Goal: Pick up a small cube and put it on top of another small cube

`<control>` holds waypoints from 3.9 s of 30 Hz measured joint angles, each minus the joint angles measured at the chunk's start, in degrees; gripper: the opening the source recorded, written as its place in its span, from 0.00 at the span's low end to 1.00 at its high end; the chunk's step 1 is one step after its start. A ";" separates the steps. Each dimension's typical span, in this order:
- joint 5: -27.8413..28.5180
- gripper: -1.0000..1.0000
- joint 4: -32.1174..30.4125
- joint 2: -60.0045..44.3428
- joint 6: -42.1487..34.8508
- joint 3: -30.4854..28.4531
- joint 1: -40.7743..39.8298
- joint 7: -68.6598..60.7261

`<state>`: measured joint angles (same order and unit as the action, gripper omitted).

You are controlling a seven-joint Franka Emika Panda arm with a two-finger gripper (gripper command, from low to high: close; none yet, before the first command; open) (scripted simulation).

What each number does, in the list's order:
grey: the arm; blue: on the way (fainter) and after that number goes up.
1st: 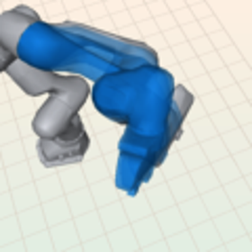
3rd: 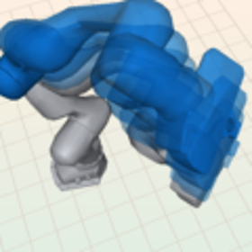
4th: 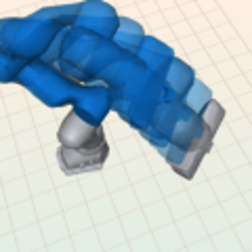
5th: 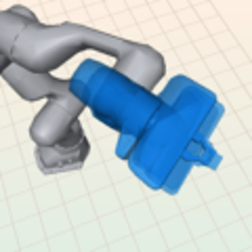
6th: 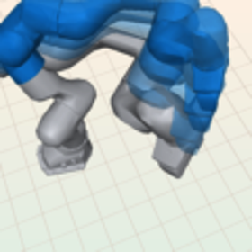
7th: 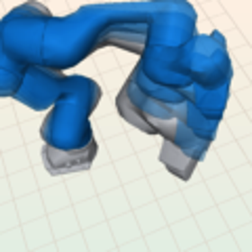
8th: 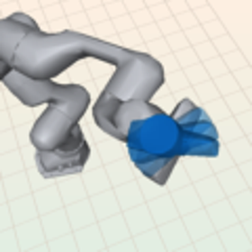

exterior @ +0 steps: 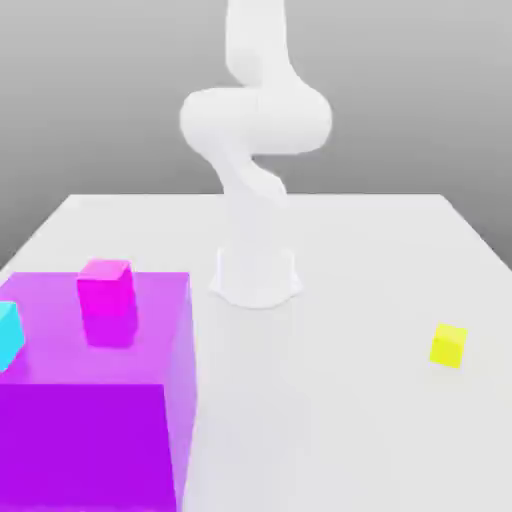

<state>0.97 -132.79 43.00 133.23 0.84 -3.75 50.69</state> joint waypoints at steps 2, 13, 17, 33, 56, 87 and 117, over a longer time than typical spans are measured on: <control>1.19 0.50 -0.91 -2.65 1.33 0.75 -3.52 4.65; 7.33 0.50 -6.03 -17.45 8.53 2.69 -21.41 30.29; 9.01 0.50 -8.22 -23.17 11.48 1.98 -27.10 40.04; 3.26 0.50 -18.42 -45.37 24.74 -5.84 -44.41 71.79; -2.82 0.00 -23.23 -49.41 29.35 -5.44 -47.29 77.51; -2.79 0.00 -16.77 -30.51 13.70 27.41 -5.96 73.23; 3.85 1.00 -27.10 -44.45 28.64 45.74 12.03 113.69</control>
<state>4.82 -159.89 -1.46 161.87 46.58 8.28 164.38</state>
